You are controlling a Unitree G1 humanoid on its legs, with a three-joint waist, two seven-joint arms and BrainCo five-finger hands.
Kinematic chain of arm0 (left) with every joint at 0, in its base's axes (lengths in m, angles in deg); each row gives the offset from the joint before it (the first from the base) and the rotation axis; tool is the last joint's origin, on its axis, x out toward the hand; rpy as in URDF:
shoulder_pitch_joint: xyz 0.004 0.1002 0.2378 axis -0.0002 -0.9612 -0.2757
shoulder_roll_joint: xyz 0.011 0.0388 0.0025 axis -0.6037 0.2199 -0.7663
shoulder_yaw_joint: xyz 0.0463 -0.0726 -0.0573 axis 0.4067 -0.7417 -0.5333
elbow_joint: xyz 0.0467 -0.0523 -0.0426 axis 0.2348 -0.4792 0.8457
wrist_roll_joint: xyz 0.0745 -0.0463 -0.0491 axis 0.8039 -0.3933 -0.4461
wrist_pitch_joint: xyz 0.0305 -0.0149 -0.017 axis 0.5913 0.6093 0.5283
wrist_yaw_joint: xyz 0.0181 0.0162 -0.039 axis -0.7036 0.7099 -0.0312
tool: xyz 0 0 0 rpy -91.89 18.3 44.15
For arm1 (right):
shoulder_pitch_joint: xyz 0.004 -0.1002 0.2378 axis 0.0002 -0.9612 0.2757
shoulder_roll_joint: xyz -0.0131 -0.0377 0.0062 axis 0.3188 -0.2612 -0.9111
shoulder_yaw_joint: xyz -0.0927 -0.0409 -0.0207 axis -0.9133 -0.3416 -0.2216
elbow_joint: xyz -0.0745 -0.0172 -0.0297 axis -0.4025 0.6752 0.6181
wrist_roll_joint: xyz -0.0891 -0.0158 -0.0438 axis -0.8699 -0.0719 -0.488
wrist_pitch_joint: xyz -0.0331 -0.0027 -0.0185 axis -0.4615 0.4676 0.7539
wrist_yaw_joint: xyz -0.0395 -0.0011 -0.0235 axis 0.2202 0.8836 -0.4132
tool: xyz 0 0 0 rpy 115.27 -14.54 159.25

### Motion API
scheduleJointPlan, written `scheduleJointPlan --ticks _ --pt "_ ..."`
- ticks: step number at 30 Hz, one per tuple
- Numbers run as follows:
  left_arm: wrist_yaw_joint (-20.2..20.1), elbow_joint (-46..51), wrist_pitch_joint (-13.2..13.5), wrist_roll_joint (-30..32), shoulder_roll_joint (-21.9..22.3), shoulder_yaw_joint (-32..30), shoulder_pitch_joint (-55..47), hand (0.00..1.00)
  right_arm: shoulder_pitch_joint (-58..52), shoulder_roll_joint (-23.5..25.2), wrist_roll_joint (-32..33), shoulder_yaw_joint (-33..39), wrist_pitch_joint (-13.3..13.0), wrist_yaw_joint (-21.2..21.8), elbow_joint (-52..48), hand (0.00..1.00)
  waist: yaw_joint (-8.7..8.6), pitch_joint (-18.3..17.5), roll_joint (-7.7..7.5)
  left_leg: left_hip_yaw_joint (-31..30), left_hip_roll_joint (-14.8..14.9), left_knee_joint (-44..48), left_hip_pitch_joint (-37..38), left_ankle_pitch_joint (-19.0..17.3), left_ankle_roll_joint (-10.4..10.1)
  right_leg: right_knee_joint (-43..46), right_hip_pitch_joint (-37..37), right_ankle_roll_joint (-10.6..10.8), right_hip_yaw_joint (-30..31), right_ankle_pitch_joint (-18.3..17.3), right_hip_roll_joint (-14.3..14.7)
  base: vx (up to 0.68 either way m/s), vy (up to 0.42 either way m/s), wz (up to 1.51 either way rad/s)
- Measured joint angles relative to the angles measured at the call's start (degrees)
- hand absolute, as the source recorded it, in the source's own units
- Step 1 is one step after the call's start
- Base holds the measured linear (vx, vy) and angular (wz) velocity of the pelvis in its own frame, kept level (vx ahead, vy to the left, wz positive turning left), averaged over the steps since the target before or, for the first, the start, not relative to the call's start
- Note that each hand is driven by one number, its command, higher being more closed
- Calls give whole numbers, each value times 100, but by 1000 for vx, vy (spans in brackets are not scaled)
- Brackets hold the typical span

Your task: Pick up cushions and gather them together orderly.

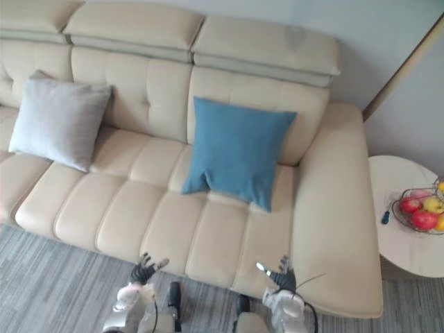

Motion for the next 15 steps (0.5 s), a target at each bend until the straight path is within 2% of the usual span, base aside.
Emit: scheduleJointPlan --ticks 7,8,15 --pt "2 -474 -3 326 -17 -284 -8 0 11 -8 -78 234 47 4 589 0 5 -193 -8 19 -4 -2 292 -107 -86 -248 413 8 6 26 0 86 -4 -3" --pt "-9 -973 -55 648 -434 -264 -229 0 409 -421 -150 419 103 109 1604 0 -223 -135 -78 -148 -269 -9 544 -337 -1 -545 814 76 -5 7 -222 0 0 0" --pt "-9 -974 -55 644 -431 -265 -267 0 354 -417 -147 416 103 110 1604 0 -231 -127 -91 -136 -268 -8 583 -336 -1 -540 848 77 -5 7 -222 0 0 0"
